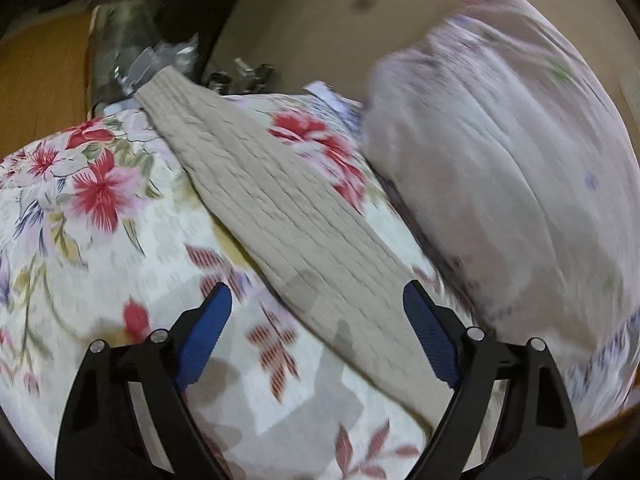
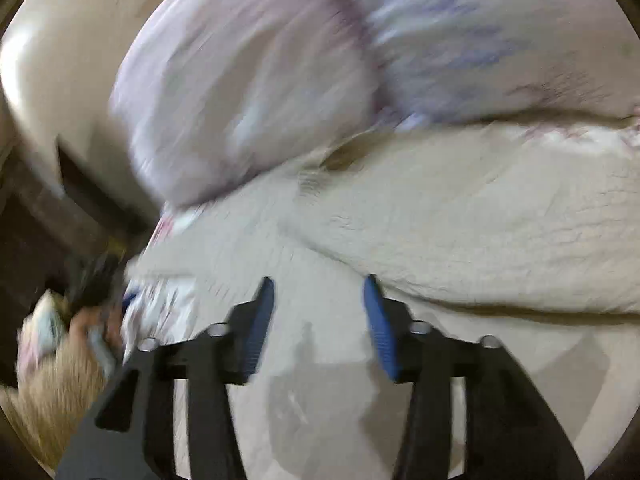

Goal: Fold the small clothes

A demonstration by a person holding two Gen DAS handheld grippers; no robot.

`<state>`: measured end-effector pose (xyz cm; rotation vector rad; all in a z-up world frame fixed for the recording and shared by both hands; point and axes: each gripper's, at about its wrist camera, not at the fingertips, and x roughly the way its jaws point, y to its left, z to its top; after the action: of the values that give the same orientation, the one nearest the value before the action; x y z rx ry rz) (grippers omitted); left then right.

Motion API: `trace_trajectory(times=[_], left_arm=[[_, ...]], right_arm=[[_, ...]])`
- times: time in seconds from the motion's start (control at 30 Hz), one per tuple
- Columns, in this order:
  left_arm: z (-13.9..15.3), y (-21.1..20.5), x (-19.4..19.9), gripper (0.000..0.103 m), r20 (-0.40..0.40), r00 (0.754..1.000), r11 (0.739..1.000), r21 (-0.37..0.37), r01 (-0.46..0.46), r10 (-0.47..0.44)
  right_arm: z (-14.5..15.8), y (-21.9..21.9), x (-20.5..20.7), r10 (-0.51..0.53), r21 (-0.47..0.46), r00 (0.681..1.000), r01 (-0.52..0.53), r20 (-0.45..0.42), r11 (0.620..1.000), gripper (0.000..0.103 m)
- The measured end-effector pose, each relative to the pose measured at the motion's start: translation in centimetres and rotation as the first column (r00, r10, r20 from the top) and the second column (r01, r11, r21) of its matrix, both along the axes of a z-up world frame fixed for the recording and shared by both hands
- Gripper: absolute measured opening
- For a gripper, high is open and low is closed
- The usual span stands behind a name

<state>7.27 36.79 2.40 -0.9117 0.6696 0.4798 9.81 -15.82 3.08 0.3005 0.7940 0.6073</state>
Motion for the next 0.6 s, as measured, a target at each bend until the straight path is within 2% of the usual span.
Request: trace_trajectory(times=[0.03, 0.07, 0.17, 0.27, 0.33, 0.4, 0.47, 0.53, 0.57, 0.6], left_arm=[[-0.1, 0.6, 0.0, 0.086, -0.002, 1.000, 1.000, -0.006, -0.007, 0.007], [-0.3, 1.4, 0.1, 0.084, -0.010, 1.000, 1.000, -0.013, -0.018, 0.018], [-0.7, 3.9, 0.4, 0.076, -0.007, 0.999, 0.998, -0.041, -0.047, 0.047], [-0.8, 5.3, 0.8, 0.063, -0.011, 0.997, 0.995, -0.062, -0.073, 0.073], [-1.0, 6.8, 1.0, 0.049, -0.012, 0.995, 0.990, -0.093, -0.104, 0.103], [-1.4, 7.6, 1.1, 0.025, -0.023, 0.992, 0.986, -0.109, -0.126, 0.124], [-1.7, 8.3, 1.3, 0.007, -0.031, 0.991, 0.984, -0.117, -0.131, 0.128], [-0.4, 7.6, 1.6, 0.006, -0.015, 0.995, 0.993, -0.057, -0.103, 0.102], [1.1, 6.3, 1.9, 0.006, 0.008, 0.998, 0.998, 0.011, -0.061, 0.061], [3.4, 4.0, 2.7, 0.006, 0.033, 0.999, 0.993, 0.112, 0.027, -0.031]], right_arm=[[-0.1, 0.4, -0.5, 0.005, -0.017, 1.000, -0.005, 0.006, 1.000, 0.065], [-0.3, 0.2, -1.1, -0.006, -0.048, 1.000, 0.007, 0.013, 0.999, 0.067], [-0.7, -2.6, -1.2, -0.100, -0.096, 0.995, 0.098, -0.018, 0.991, 0.067], [-1.4, -6.6, -1.2, -0.227, -0.083, 0.970, 0.221, -0.084, 0.972, 0.067], [-1.9, -8.0, -1.8, -0.273, -0.082, 0.956, 0.265, -0.108, 0.961, 0.067], [-2.4, -8.6, -2.1, -0.289, -0.090, 0.950, 0.279, -0.116, 0.956, 0.068], [-2.6, -8.7, -2.5, -0.286, -0.106, 0.951, 0.275, -0.116, 0.956, 0.068], [-2.6, -8.3, -2.4, -0.280, -0.116, 0.954, 0.267, -0.109, 0.957, 0.068], [-2.5, -8.6, -2.4, -0.279, -0.121, 0.955, 0.267, -0.101, 0.956, 0.068], [-2.2, -8.8, -2.3, -0.283, -0.123, 0.955, 0.271, -0.091, 0.955, 0.068]])
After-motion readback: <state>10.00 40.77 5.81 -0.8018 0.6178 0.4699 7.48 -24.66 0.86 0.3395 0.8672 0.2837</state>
